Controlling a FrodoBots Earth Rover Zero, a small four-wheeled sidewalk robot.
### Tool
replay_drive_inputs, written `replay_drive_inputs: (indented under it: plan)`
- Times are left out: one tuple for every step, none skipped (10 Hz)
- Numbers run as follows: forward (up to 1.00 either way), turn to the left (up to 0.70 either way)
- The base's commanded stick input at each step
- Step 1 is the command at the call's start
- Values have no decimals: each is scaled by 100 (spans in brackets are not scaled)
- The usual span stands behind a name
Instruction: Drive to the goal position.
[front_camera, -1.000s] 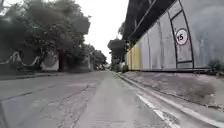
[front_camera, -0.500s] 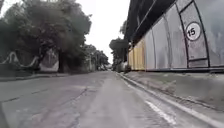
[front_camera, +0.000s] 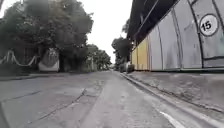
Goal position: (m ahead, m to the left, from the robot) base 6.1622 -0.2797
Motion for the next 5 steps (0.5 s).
replay_drive_inputs:
  plan:
    - [100, 0]
    - [100, 0]
    - [99, 0]
    - [100, 0]
    - [100, 0]
